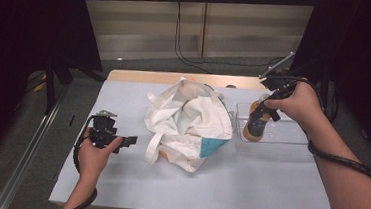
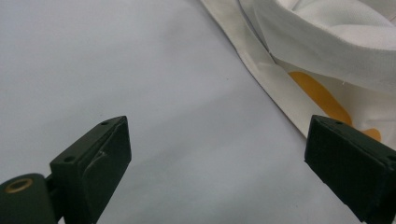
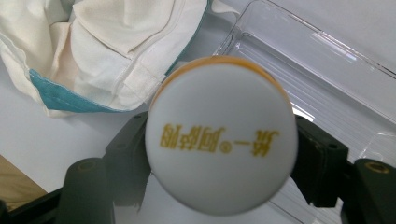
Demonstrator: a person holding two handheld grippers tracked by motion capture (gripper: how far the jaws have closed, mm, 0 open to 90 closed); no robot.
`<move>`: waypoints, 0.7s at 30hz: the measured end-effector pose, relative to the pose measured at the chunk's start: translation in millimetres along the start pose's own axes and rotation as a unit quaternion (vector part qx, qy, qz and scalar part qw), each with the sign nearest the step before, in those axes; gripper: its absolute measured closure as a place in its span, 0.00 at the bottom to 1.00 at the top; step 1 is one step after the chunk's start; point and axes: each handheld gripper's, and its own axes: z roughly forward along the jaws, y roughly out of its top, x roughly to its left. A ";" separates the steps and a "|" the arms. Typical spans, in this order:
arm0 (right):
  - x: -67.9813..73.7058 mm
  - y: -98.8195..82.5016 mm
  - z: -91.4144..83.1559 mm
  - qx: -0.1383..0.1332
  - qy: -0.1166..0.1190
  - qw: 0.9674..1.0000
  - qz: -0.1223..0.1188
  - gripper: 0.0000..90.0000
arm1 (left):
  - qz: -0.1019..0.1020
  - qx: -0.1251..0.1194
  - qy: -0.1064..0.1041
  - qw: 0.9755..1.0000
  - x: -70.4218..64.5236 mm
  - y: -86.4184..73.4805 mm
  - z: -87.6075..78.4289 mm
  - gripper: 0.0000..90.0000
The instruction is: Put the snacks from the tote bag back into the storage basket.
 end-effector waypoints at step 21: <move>2.0 -3.4 8.1 0.003 0.005 1.000 -0.007 0.34 | -0.001 -0.002 -0.001 1.000 0.1 -0.1 0.0 0.08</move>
